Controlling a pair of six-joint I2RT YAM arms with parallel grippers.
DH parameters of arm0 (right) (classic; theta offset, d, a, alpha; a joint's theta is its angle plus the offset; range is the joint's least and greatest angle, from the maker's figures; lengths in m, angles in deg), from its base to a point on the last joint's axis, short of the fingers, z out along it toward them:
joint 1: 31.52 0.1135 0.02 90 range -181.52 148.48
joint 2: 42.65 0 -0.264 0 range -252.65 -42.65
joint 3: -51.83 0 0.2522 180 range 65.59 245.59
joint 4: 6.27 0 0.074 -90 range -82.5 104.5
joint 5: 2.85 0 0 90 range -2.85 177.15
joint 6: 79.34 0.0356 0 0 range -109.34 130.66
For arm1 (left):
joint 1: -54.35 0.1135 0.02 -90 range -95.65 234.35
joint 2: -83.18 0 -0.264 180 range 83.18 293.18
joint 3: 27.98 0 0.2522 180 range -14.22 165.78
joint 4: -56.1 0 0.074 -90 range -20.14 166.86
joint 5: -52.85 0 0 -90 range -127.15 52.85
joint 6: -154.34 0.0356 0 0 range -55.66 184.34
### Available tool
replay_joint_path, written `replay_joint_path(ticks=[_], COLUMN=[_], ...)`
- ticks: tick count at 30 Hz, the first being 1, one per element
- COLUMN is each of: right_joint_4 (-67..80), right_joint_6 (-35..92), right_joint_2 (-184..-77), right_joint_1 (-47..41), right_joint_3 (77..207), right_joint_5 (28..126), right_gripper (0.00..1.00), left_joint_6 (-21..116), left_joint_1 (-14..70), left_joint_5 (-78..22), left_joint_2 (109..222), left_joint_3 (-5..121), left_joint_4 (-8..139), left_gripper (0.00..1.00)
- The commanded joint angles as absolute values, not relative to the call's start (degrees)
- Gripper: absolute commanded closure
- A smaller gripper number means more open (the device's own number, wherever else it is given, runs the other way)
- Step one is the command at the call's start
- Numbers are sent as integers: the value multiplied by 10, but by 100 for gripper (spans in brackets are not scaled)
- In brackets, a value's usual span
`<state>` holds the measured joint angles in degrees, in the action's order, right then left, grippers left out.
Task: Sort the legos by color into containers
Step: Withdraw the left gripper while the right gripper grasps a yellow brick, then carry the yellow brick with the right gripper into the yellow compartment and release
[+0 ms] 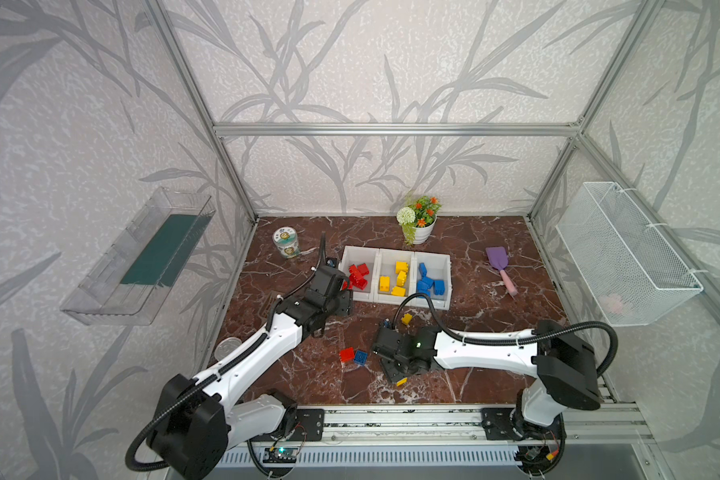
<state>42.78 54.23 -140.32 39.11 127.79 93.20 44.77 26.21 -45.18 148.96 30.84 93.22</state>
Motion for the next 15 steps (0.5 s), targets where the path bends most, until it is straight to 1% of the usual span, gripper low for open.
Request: replay_joint_path(ticks=[1,3,10,15], right_joint_4=[460,463,478,483], right_joint_6=[551,553,570,574], right_joint_2=[-1430,-1445,-1485,-1485], right_joint_1=[399,404,415,415], right_joint_3=[1296,1302,1319,1322], right_joint_5=[933,931,937,944], right_gripper=[37,40,61,68], left_joint_6=[432,432,432,433], left_joint_1=[266,266,267,267], left_joint_5=[-460,-454,-440,-436], left_joint_2=[1474,1474,1475,1473], left_joint_3=[298,298,291,289], left_joint_4=[921,922,921,920], left_gripper=[28,28,28,28])
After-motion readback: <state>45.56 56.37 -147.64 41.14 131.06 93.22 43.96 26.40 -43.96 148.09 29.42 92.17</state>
